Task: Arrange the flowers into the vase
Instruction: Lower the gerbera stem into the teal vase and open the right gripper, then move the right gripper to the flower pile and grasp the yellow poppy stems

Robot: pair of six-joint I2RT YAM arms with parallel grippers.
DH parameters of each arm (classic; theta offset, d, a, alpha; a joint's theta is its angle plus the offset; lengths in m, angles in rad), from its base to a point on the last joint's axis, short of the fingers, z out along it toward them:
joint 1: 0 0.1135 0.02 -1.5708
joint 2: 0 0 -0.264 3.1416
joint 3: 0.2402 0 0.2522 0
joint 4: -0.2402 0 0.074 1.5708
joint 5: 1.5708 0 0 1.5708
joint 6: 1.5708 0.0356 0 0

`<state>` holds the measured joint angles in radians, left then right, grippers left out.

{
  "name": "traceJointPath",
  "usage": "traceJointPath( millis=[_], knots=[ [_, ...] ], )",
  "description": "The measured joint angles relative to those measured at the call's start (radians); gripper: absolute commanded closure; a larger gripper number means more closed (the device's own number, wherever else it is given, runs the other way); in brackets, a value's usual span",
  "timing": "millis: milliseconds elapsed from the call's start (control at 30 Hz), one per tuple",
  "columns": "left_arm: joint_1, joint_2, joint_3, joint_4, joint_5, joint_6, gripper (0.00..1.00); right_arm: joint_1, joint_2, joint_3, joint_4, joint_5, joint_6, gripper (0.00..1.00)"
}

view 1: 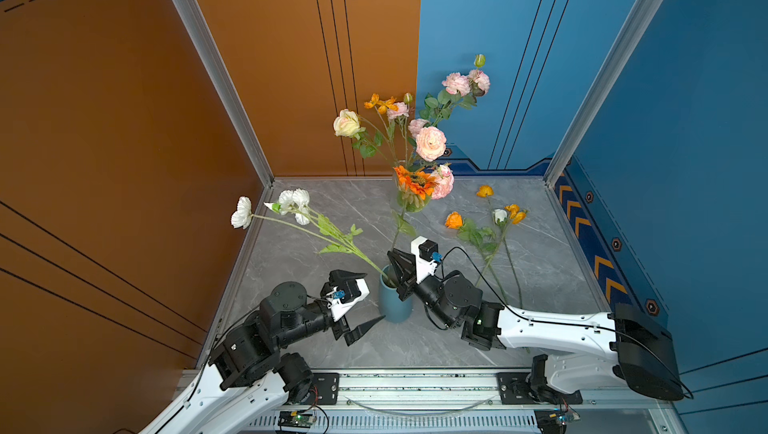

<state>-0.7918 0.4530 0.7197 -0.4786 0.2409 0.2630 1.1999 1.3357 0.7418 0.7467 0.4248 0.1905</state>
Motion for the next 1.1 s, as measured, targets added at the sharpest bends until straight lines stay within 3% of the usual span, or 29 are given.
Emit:
traceJointPath(
  millis=[200,433,633,900,1100],
  knots=[
    [0.006,0.001,0.0,0.0,0.004,-0.002,0.02,0.0,0.0,-0.003,-0.024,0.0,0.011,0.78],
    [0.006,0.007,0.0,0.003,0.008,-0.002,0.02,0.003,-0.027,-0.004,-0.105,0.007,0.026,0.44],
    [0.011,0.013,0.0,0.003,0.022,-0.002,0.02,0.003,-0.113,-0.002,-0.258,0.015,0.03,0.23],
    [0.012,0.069,0.0,0.018,0.092,-0.001,0.02,-0.029,-0.308,0.07,-0.663,0.061,0.082,0.19],
    [-0.01,0.213,0.048,0.018,0.14,0.014,0.02,-0.214,-0.529,0.02,-0.916,0.086,0.23,0.25]
  ],
)
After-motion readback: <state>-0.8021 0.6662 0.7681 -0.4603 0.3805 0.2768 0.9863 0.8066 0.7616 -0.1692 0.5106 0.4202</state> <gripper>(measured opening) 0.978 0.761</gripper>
